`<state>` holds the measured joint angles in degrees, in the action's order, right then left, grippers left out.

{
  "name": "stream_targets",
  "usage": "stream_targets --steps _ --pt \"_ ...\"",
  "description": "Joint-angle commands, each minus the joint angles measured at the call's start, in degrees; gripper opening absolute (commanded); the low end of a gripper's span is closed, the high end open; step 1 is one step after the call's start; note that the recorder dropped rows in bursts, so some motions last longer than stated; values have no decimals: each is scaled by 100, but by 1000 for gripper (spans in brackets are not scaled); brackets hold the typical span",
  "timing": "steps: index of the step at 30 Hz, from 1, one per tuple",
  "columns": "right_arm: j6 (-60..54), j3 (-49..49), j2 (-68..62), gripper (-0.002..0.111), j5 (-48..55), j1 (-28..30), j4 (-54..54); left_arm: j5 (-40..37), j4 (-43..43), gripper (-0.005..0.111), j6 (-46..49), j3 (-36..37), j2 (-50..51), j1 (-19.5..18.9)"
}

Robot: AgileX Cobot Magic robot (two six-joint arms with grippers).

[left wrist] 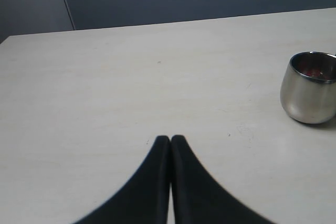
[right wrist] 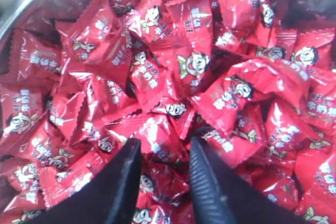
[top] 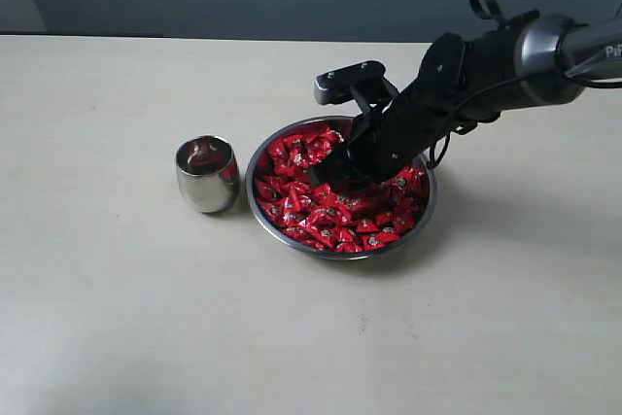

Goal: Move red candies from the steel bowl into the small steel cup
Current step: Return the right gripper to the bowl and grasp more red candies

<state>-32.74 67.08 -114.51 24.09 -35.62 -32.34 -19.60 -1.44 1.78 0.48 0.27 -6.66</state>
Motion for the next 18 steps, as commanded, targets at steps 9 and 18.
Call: stream_targets --steps 9,18 --pt "-166 20 2 34 218 -30 -55 31 -11 0 -9 -48 -27 46" --pt "-335 20 -10 0 38 -315 82 31 -11 0 -9 -48 -27 46"
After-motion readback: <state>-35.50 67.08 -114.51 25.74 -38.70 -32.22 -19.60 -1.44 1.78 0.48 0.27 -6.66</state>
